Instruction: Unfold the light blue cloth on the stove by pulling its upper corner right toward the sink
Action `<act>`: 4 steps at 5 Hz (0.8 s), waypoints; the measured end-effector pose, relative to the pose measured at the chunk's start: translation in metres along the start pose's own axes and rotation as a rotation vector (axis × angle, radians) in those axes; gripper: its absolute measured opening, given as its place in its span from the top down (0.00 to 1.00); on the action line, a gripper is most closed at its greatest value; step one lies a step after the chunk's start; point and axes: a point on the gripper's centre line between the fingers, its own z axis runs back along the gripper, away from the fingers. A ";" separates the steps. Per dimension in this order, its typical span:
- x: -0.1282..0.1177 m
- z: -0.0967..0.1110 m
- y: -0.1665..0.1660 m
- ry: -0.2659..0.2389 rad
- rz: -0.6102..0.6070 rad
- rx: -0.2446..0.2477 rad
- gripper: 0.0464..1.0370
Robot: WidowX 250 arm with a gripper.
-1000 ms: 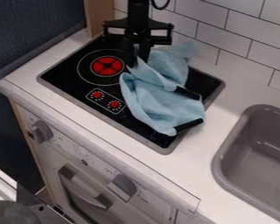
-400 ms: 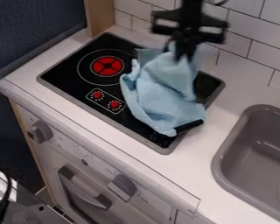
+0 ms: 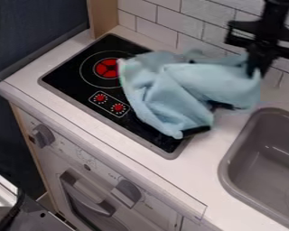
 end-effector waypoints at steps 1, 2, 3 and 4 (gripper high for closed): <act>0.004 -0.012 -0.022 0.011 -0.029 -0.027 1.00; 0.002 -0.026 -0.032 -0.024 -0.041 -0.081 1.00; -0.003 -0.042 -0.035 -0.048 -0.041 -0.127 0.98; -0.005 -0.044 -0.038 -0.050 -0.033 -0.129 0.84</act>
